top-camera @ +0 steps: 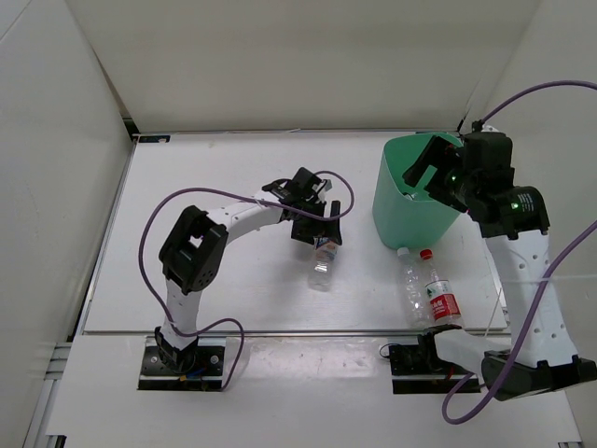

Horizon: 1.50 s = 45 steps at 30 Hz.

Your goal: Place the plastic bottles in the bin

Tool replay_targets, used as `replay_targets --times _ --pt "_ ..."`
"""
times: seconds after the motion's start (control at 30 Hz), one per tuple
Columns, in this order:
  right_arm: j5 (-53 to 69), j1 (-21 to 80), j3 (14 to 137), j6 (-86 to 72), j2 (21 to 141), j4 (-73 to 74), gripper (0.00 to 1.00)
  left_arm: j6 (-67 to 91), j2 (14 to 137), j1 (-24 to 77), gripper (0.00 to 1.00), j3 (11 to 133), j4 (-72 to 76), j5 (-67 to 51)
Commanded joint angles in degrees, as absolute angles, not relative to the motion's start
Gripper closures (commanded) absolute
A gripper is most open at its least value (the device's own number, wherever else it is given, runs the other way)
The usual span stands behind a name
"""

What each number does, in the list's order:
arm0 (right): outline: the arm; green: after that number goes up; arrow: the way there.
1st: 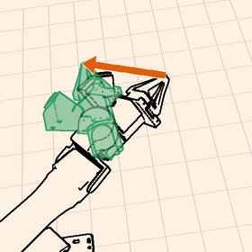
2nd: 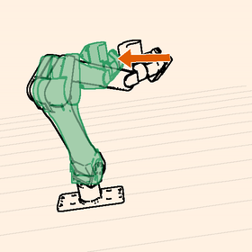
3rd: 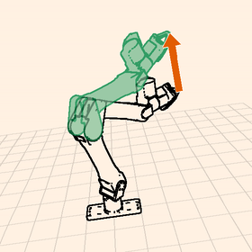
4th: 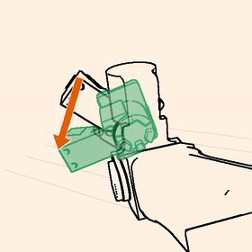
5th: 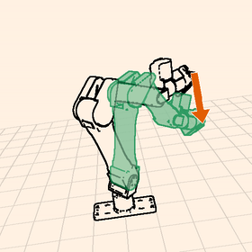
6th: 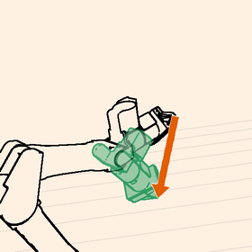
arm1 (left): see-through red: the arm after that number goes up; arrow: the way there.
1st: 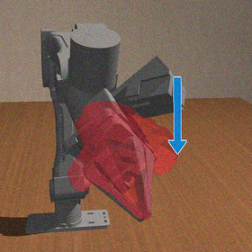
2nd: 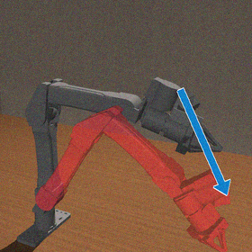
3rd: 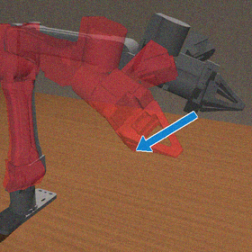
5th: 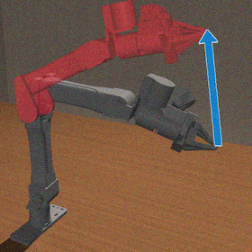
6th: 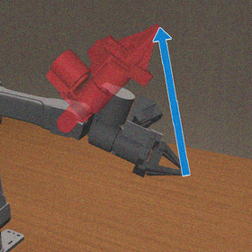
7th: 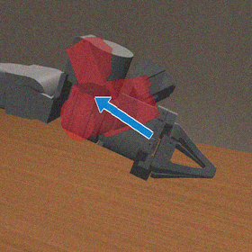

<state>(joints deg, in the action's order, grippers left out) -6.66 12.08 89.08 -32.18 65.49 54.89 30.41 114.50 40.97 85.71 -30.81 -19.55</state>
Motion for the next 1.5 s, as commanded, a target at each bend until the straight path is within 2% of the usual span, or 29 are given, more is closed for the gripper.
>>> replay_targets --times 0.0,0.1,0.17,0.33,0.5,0.7,0.87,0.97,1.07,1.2,1.47 --pt "-7.6 12.2 88.4 -30.4 63.5 55.8 0.0 32.1 115.2 41.5 0.0 86.8 -30.0 -18.1" --pt "-7.6 12.2 86.8 -30.4 61.4 55.8 0.0 32.1 115.8 42.0 0.0 86.8 -30.0 -17.6" --pt "-8.2 12.2 86.0 -30.4 60.6 56.3 0.0 32.1 115.8 42.7 0.04 86.8 -30.0 -17.6" --pt "-9.5 12.2 84.1 -31.5 58.9 56.3 0.0 32.1 115.1 43.2 0.26 86.8 -30.0 -17.6" --pt "-9.5 12.2 84.1 -31.6 58.9 56.3 0.0 32.1 111.2 43.2 0.36 88.5 -31.6 -13.4" --pt "-11.4 11.7 84.6 -33.5 57.0 56.3 0.0 31.6 106.6 42.6 0.36 99.1 -38.0 -3.8" --pt "-13.4 11.7 84.6 -34.9 54.9 56.2 0.0 29.7 105.9 42.1 0.32 118.4 -39.5 4.3" --pt "-16.0 11.7 86.0 -35.4 54.2 58.2 0.0 29.0 109.7 41.4 0.25 130.2 -38.8 1.5" --pt "-20.3 11.7 86.0 -35.9 52.5 58.7 0.0 31.6 114.5 39.9 0.24 138.3 -37.0 -4.3" --pt "-24.9 11.7 85.4 -35.9 50.4 58.7 0.0 34.0 119.3 40.5 0.24 142.6 -28.5 -9.9" --pt "-26.5 11.7 88.8 -34.1 46.8 61.3 0.0 34.5 128.7 45.6 0.09 148.1 -15.1 -8.8"
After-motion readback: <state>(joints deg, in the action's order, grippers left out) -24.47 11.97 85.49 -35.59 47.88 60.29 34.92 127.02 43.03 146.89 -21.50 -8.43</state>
